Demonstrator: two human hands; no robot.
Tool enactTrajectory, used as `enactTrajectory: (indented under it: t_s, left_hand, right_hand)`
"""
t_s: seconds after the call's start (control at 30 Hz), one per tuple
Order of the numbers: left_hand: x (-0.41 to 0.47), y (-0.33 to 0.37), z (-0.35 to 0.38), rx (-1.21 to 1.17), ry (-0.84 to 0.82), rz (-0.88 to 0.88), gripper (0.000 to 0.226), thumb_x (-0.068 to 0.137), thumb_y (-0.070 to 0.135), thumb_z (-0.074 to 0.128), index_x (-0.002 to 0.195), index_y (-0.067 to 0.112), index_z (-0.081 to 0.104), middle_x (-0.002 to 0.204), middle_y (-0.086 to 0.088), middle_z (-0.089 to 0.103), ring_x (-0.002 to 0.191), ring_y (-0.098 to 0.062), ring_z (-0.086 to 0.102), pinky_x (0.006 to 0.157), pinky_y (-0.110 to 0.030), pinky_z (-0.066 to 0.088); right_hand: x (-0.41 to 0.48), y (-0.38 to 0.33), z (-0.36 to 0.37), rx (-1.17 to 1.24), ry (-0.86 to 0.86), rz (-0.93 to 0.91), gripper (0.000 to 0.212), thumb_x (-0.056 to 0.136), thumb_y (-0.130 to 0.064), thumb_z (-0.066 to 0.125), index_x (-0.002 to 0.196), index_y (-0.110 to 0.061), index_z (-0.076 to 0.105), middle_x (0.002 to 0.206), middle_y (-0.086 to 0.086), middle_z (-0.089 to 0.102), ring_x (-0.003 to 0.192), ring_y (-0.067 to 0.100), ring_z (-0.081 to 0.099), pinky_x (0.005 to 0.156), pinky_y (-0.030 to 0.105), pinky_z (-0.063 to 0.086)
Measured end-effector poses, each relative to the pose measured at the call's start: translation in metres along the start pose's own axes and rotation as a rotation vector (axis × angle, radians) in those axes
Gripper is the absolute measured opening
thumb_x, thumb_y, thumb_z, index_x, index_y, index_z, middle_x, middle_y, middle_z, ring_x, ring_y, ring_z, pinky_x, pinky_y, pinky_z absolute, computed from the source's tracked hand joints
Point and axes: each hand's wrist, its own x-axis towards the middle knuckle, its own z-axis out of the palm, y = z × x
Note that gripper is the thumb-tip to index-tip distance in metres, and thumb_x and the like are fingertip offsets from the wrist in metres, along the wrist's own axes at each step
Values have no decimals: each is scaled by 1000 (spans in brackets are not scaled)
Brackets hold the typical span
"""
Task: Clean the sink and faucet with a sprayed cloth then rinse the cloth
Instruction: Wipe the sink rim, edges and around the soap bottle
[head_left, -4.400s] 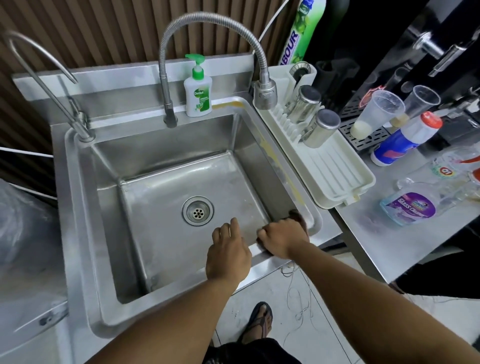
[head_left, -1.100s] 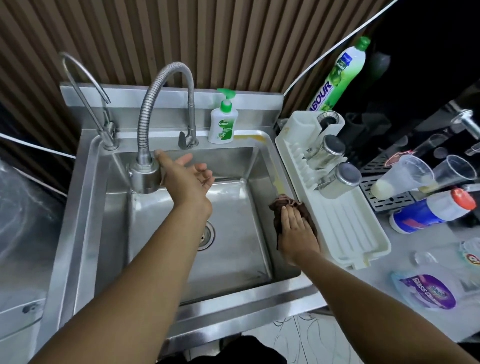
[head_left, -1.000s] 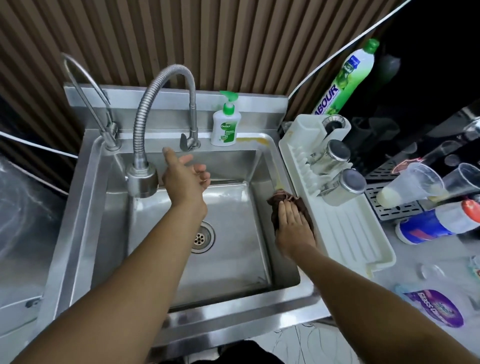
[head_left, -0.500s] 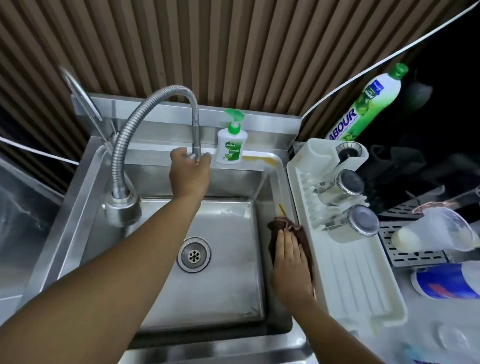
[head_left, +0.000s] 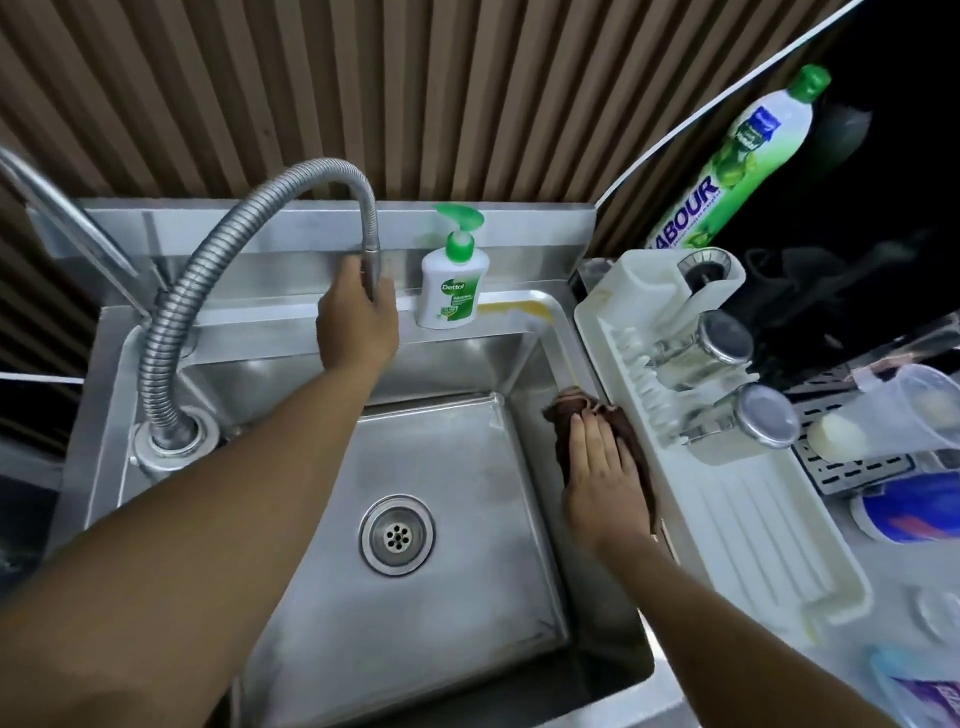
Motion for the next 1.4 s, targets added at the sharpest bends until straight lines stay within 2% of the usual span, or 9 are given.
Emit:
enactTrajectory:
  t_s: [0.23,0.37,0.47,0.6,0.77,0.9,1.03,1.27,1.4]
  left_hand:
    - [6,-23,7,111,17,124,18,100,33,54,101,15,50,95,-12,70,86,-39,63,72,-44,51]
    - [6,-24,6,104,-4,134,19,100,32,53,98,15,46,93,-13,68,85,-42,60,72,-50,52]
    - [5,-24,5,85,-19,131,20,100,33,52,96,15,45,90,-12,66,82,-42,59,69,-49,51]
    - [5,-26,4,119,-18,136,22,100,35,51,94,14,46,86,-12,66,79,-40,55,65,-44,45]
    - [6,-29,5,152,-8,150,23,101,36,51,94,15,45,85,-13,67,78,-43,55,65,-45,46]
    - [8,-31,6,145,-2,160,22,100,36,52,96,14,47,85,-12,68,80,-44,56,68,-48,50]
    - [7,-29,6,135,-7,159,22,100,36,54,96,16,46,85,-11,68,81,-44,57,71,-50,52]
    - [4,-26,4,133,-19,155,22,100,35,54,94,15,45,85,-13,67,80,-44,56,68,-47,50]
    - [4,-26,4,135,-17,152,22,100,34,53,94,15,45,85,-13,67,80,-45,55,66,-46,47]
  right_hand:
    - [77,-11,-5,5,-78,3,78,81,-25,20,153,3,29,158,19,36,147,33,33,118,44,27]
    - [67,-9,0,-9,-35,32,77,80,-12,56,152,1,33,156,18,40,145,32,37,117,43,29]
    - [26,-5,5,11,-22,78,79,72,-6,65,148,1,41,147,23,48,139,35,41,114,43,26]
    - [-18,-4,6,-23,-74,92,75,73,-7,49,147,2,42,143,27,50,136,39,42,111,46,26]
    - [33,-14,4,-9,-52,109,76,76,-17,38,150,2,36,150,22,45,142,34,40,113,45,34]
    - [102,-23,-5,17,-89,94,78,88,-32,23,159,-4,8,166,16,16,154,27,12,123,41,12]
    - [143,-28,-11,-6,-97,66,84,95,-28,46,159,-6,-4,168,12,2,155,24,0,124,37,2]
    - [65,-16,4,49,4,90,80,77,-7,57,153,3,31,154,23,40,144,33,38,116,46,31]
    - [11,-12,11,31,4,109,76,75,-8,45,150,2,38,148,23,47,140,34,43,113,44,25]
